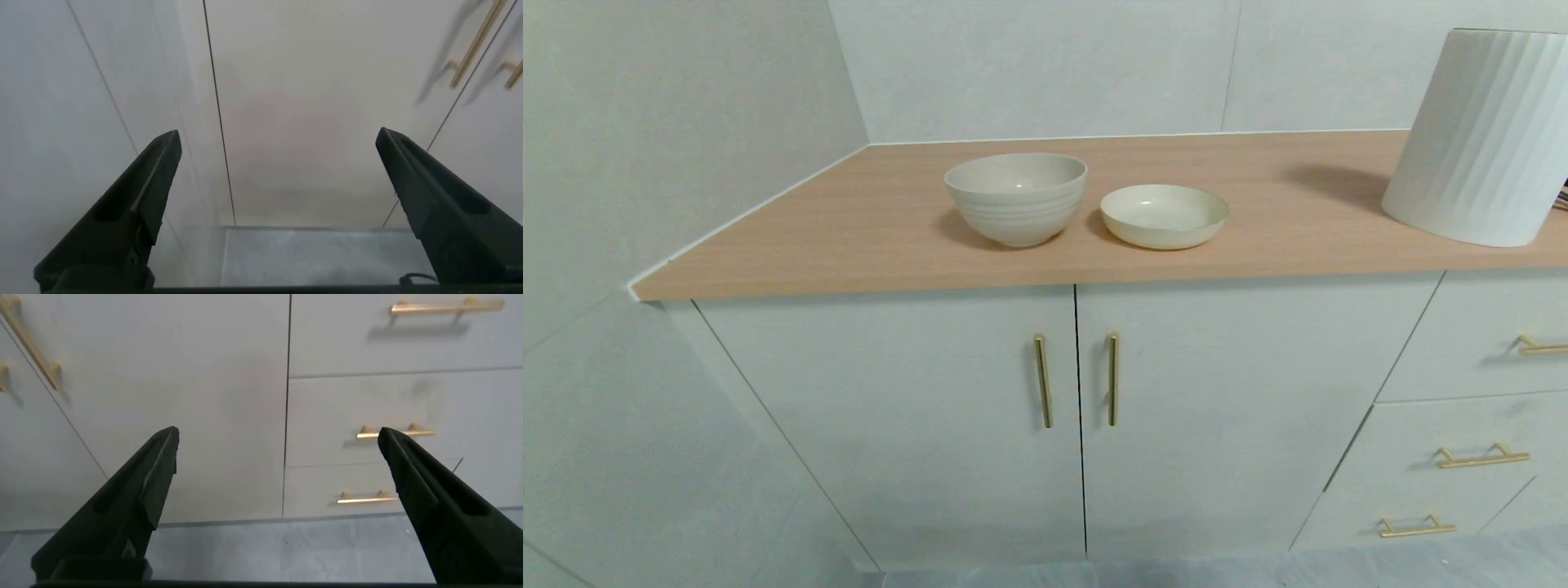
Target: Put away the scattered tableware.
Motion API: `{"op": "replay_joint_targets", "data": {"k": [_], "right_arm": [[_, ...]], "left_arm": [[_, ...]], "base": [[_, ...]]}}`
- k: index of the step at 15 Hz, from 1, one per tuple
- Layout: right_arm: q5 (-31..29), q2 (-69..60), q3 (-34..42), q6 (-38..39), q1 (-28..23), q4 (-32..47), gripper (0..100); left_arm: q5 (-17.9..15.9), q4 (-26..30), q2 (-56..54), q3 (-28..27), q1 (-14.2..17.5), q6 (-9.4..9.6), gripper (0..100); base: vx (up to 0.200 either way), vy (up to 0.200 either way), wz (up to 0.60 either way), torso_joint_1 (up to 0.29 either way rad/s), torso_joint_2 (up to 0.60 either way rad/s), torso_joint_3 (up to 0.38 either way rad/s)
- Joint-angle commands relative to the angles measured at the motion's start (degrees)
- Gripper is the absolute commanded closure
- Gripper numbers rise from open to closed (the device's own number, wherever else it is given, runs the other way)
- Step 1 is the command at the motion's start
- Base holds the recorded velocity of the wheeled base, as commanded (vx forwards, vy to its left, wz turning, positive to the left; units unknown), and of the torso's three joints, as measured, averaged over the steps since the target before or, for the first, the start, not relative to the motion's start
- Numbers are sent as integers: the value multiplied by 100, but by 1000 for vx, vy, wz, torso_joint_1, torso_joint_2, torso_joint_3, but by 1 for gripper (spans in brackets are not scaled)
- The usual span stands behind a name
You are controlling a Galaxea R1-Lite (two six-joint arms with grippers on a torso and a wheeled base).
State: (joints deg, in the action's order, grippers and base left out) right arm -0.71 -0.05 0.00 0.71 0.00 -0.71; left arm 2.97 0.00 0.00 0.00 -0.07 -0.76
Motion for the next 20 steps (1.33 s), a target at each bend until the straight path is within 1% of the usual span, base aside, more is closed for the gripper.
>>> {"op": "replay_joint_targets", "data": {"k": [1, 5, 12, 13, 20], "right_arm": [[0, 5, 0, 0, 0, 0, 0], [0, 5, 0, 0, 0, 0, 0], [0, 5, 0, -9, 0, 0, 0], [0, 5, 0, 0, 0, 0, 0], [-8, 5, 0, 0, 0, 0, 0]], "left_arm": [[1, 0, 0, 0, -1, -4, 0], [1, 0, 0, 0, -1, -4, 0], [1, 0, 0, 0, -1, -4, 0], [1, 0, 9, 0, -1, -4, 0], [1, 0, 0, 0, -1, -4, 0]], "base": [[0, 0, 0, -124, 442, 334], [0, 0, 0, -47, 206, 148], [0, 0, 0, 0, 0, 0], [0, 0, 600, 2, 2, 2], [0, 0, 0, 0, 0, 0]]}}
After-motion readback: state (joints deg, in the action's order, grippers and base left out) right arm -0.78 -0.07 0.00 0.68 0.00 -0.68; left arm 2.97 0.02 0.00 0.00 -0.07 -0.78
